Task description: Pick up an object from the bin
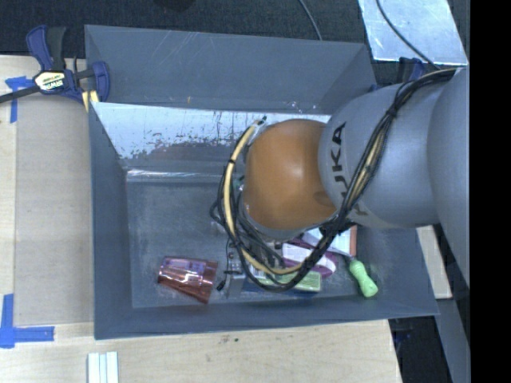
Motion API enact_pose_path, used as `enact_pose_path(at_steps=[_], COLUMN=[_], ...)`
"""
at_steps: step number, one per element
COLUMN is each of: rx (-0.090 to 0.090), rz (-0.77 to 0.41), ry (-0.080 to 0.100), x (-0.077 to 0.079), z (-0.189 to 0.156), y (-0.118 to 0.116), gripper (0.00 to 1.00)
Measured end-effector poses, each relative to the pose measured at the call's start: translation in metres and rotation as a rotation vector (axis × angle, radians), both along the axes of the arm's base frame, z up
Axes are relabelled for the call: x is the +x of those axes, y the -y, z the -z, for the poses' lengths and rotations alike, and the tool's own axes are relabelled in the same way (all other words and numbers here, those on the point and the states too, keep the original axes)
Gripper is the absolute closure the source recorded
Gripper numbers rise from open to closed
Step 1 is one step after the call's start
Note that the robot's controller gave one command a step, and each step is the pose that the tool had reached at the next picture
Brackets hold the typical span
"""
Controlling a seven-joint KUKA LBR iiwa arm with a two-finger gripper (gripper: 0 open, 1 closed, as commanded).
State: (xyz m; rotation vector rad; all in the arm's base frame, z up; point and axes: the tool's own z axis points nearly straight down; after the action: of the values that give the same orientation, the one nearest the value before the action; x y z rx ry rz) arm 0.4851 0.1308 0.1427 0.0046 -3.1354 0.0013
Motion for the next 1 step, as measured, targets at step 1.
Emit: enact_pose_path(at_steps=[1], rx=[0.002], rz=[0.004], ry=[0.008], x=[0.0019], z=[-0.0044], y=[0.0007], gripper=[0.0])
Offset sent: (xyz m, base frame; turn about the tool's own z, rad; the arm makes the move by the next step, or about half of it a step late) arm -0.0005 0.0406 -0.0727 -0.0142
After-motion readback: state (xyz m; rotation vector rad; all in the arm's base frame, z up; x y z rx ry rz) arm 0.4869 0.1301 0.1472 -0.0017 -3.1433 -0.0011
